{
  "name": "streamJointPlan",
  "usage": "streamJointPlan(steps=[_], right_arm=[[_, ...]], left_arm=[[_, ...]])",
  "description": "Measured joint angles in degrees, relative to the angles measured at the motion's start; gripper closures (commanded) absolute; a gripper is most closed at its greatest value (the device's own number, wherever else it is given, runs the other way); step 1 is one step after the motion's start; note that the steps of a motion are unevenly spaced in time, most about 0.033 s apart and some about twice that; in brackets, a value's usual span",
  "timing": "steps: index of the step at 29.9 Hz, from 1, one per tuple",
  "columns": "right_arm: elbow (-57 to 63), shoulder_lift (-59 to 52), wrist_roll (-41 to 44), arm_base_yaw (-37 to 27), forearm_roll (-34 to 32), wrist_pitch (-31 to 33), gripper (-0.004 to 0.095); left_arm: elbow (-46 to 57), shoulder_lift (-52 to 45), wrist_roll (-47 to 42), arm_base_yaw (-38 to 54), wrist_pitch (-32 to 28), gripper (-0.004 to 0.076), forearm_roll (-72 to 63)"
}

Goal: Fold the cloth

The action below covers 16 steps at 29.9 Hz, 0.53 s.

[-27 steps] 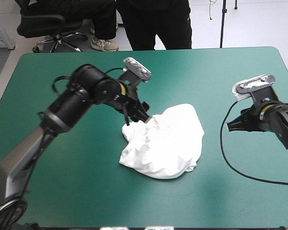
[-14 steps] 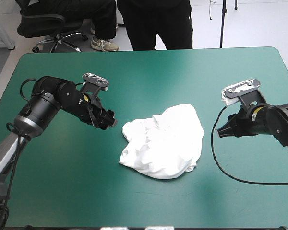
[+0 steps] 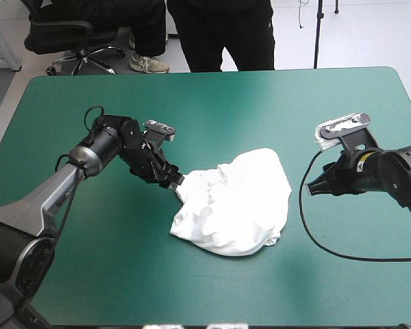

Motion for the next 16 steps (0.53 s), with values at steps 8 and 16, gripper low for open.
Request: streamJointPlan(steps=[8, 16], right_arm=[[0.00, 5.51, 0.37, 0.00, -0.18, -2.25, 0.0543], [0.00, 6.97, 0.37, 0.00, -2.41, -5.25, 0.0543]], left_arm=[[0.00, 4.39, -0.49, -4.35, -4.49, 0.0265, 2.69], [0.00, 7.95, -0.97, -4.96, -6.05, 0.0433, 3.76]])
